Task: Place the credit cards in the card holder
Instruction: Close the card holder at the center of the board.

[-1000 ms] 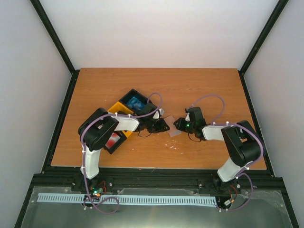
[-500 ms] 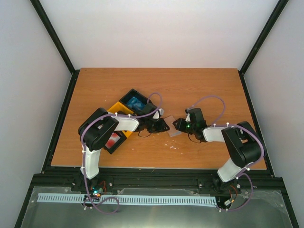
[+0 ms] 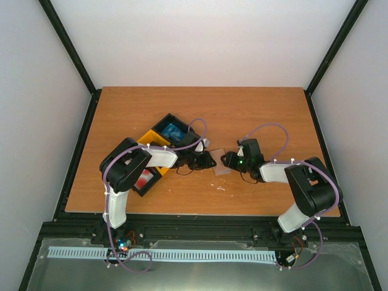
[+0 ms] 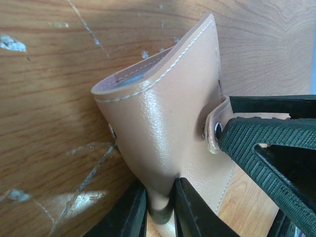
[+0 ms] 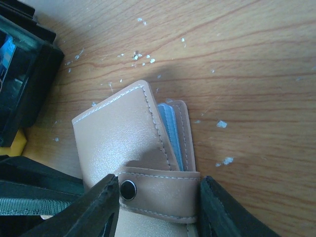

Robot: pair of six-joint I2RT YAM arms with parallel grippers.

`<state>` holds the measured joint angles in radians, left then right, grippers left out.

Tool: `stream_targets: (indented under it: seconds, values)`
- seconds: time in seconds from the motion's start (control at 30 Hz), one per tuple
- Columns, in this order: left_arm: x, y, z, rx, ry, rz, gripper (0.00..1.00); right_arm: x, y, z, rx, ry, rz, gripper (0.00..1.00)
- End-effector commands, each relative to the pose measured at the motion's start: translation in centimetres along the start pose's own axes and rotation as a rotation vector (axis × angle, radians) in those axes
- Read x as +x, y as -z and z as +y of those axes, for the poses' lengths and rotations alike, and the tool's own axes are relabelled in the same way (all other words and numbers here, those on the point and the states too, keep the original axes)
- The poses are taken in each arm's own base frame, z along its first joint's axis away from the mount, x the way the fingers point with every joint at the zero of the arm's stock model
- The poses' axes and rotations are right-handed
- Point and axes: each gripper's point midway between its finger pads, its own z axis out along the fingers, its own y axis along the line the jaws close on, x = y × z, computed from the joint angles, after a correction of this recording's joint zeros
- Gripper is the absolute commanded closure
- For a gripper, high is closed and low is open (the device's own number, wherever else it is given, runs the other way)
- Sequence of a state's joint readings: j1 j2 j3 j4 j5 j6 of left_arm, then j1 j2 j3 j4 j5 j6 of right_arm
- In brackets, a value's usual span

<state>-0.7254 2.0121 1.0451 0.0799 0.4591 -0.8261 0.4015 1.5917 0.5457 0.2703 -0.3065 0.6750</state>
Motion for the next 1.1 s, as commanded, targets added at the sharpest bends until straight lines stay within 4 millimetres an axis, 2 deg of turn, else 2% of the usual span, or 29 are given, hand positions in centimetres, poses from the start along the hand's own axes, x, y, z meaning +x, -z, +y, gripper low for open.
stream_targets:
  seconds: [0.0,0.3,0.73,1.07]
  values:
    - [8.5,-1.5,12.4,-0.395,0.125,0.214,0.83,3.1,0.2,1.6,-0.062,-0.058,0.116,0.56]
    - [8.6,-1.5,12.5,-0.398,0.124,0.214,0.83,4.0,-0.1,1.2,-0.056,-0.065,0.150,0.62]
    - [8.7,-1.6,12.6,-0.400,0.126,0.217,0.83,5.0,-0.7,0.3,-0.024,-0.061,0.200,0.65]
    - [8.6,-1.6,12.7,-0.404,0.129,0.215,0.83,6.4,-1.3,-1.3,0.059,-0.083,0.281,0.65]
